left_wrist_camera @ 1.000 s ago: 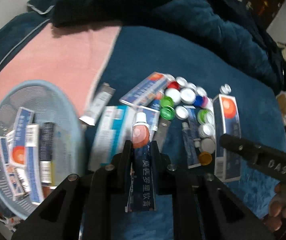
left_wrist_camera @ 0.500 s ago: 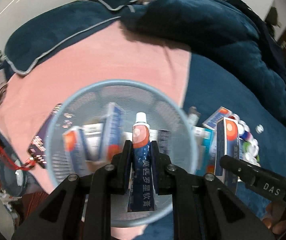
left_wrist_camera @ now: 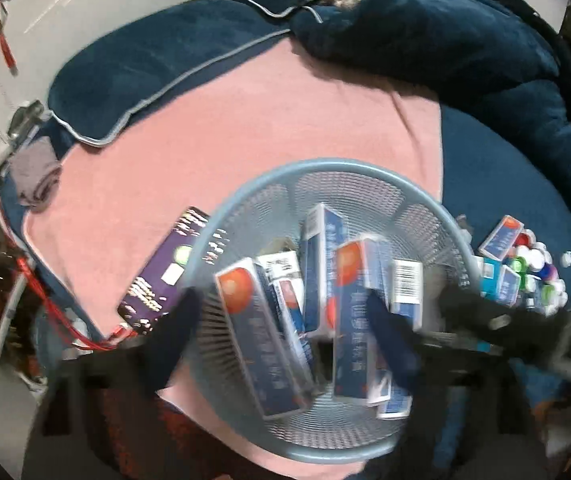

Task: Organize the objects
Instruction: 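Carry the box and tube over the blue basket and open both tools, then withdraw both tools from the basket back toward the medicine pile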

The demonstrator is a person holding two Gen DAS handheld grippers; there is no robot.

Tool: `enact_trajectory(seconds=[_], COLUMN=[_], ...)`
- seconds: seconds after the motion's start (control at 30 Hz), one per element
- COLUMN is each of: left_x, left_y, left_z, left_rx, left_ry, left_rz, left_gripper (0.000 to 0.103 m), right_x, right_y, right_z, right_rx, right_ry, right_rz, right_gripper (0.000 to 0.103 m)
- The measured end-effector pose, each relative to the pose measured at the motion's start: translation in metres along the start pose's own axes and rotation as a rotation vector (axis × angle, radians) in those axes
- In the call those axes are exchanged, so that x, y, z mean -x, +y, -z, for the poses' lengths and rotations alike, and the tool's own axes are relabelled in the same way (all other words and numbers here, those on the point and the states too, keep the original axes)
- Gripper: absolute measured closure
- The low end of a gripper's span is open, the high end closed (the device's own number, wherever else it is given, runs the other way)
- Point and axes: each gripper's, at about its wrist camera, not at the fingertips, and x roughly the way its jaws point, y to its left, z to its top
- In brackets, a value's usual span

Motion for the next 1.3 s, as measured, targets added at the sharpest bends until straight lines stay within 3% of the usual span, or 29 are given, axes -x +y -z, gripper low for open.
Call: enact_trajectory(seconds=[0.07,0.13,0.3,0.73,0.93,1.03,1.1,1.23,1.3], left_x=[0.001,-0.001,-0.003,-0.002,0.009,0.018,0.022,0.030,0.036], left_y=[0.001,-0.002,-0.012,-0.014,-0.019,-0.025,-0.028,-0.039,-0.047], left_z=[0.000,0.001,0.004,0.005,0.004,0.004,0.004,0.002,0.003], left_rx=[0.002,-0.020,-0.050,0.037,0.066,0.054,0.054,0.021,-0.012], left_ry=[0.007,0.024,0.038,0.087,0.054,0.012,-0.001,-0.009,-0.032], left_rz=[0.007,-0.024,-0.030,0.037,0.063,0.051,0.081,0.086,0.101], left_gripper=[0.001,0.001,0.001,0.001,0.001,0.001,0.001,0.001,0.001], right_x=[0.005,0.010,0.017,0.039,0.056,0.062,0.066,0.079,0.084], right_y=[-0.004,-0.005,-0.012,-0.034,-0.037,-0.036,-0.038,-0.041,-0.043], right_z=[-0.003,-0.004,-0.002,-0.006,-0.005,-0.004,-0.004,0.000,0.001], right_rx=[0.003,0.020,0.043,0.012,0.011,0.024,0.024,0.023,0.023], right_ry=[-0.020,-0.039,-0.050,-0.078,-0.113,-0.129,-0.136,-0.206,-0.221], right_rz=[0.041,0.088,0.148,0.281,0.258,0.274,0.280,0.360,0.344], right_gripper=[0.002,0.000,0.000,0.000,0.000,0.000,0.000,0.000,0.000])
